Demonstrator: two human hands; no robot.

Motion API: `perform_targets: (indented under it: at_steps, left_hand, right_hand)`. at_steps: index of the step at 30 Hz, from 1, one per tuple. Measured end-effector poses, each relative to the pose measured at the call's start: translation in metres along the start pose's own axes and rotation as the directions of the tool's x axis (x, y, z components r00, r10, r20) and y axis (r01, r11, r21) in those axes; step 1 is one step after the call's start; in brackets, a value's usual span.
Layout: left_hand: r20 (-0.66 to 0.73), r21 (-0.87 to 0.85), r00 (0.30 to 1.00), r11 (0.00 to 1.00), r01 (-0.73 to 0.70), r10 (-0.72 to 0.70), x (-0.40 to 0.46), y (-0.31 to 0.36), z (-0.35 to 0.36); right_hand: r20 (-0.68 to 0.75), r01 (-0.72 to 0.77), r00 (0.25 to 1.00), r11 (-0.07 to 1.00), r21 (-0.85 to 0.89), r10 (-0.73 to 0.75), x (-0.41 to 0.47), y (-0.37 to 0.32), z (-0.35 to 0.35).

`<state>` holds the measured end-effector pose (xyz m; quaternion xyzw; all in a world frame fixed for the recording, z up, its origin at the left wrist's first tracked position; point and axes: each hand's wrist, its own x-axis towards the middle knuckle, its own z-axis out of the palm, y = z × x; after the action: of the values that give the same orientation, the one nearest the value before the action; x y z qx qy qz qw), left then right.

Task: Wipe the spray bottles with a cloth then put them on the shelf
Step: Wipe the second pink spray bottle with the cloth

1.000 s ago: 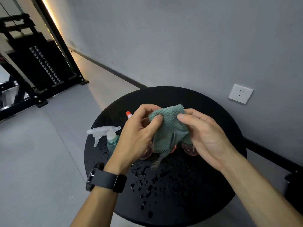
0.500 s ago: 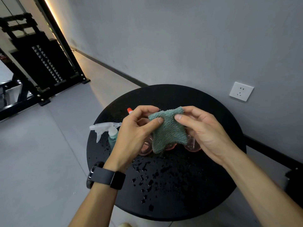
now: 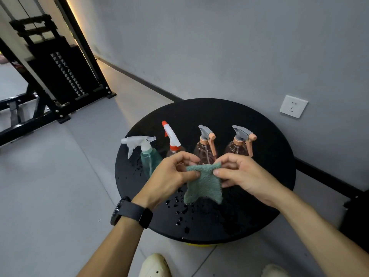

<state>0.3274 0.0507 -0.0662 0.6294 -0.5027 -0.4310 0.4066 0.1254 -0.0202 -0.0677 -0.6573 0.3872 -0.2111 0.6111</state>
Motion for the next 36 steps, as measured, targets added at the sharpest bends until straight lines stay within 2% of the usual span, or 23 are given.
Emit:
perform_targets:
  at_steps: [5, 9, 11, 13, 15, 20, 23, 27, 32, 36]
  left_hand:
    - [0.165, 0.071, 0.978, 0.991, 0.114, -0.125, -0.011, -0.007, 0.005]
    - [0.375, 0.118, 0.879, 0.955, 0.270, -0.295, -0.010, -0.019, 0.006]
    - [0.410, 0.195, 0.834, 0.928, 0.317, -0.371, -0.004, -0.030, 0.011]
    - [0.377, 0.254, 0.831, 0.908, 0.332, -0.409, 0.006, -0.042, 0.018]
    - [0.291, 0.307, 0.868, 0.899, 0.312, -0.401, 0.018, -0.055, 0.023]
    - [0.093, 0.480, 0.962, 0.858, 0.184, -0.258, 0.044, -0.073, 0.028]
    - [0.070, 0.558, 0.974, 0.818, 0.142, -0.217, 0.052, -0.083, 0.029]
    - [0.068, 0.617, 0.978, 0.778, 0.115, -0.198, 0.057, -0.090, 0.029]
    - [0.042, 0.611, 0.987, 0.786, 0.096, -0.153, 0.055, -0.085, 0.027]
    - [0.015, 0.591, 0.997, 0.804, 0.057, -0.082, 0.048, -0.074, 0.027]
  right_hand:
    - [0.174, -0.153, 0.972, 0.988, -0.026, 0.155, -0.011, 0.011, 0.000]
    - [0.324, -0.308, 0.893, 0.949, -0.069, 0.313, -0.011, 0.023, 0.001]
    - [0.330, -0.360, 0.859, 0.920, -0.156, 0.392, -0.004, 0.034, 0.005]
    - [0.257, -0.366, 0.865, 0.893, -0.263, 0.431, 0.008, 0.048, 0.012]
    - [0.133, -0.344, 0.902, 0.871, -0.351, 0.410, 0.023, 0.061, 0.018]
    - [-0.127, -0.287, 0.957, 0.801, -0.525, 0.260, 0.057, 0.085, 0.027]
    - [-0.159, -0.256, 0.967, 0.731, -0.633, 0.201, 0.064, 0.093, 0.031]
    - [-0.153, -0.231, 0.973, 0.706, -0.670, 0.173, 0.068, 0.101, 0.033]
    - [-0.161, -0.185, 0.982, 0.703, -0.686, 0.102, 0.062, 0.099, 0.032]
    - [-0.198, -0.204, 0.975, 0.740, -0.642, 0.097, 0.049, 0.088, 0.030]
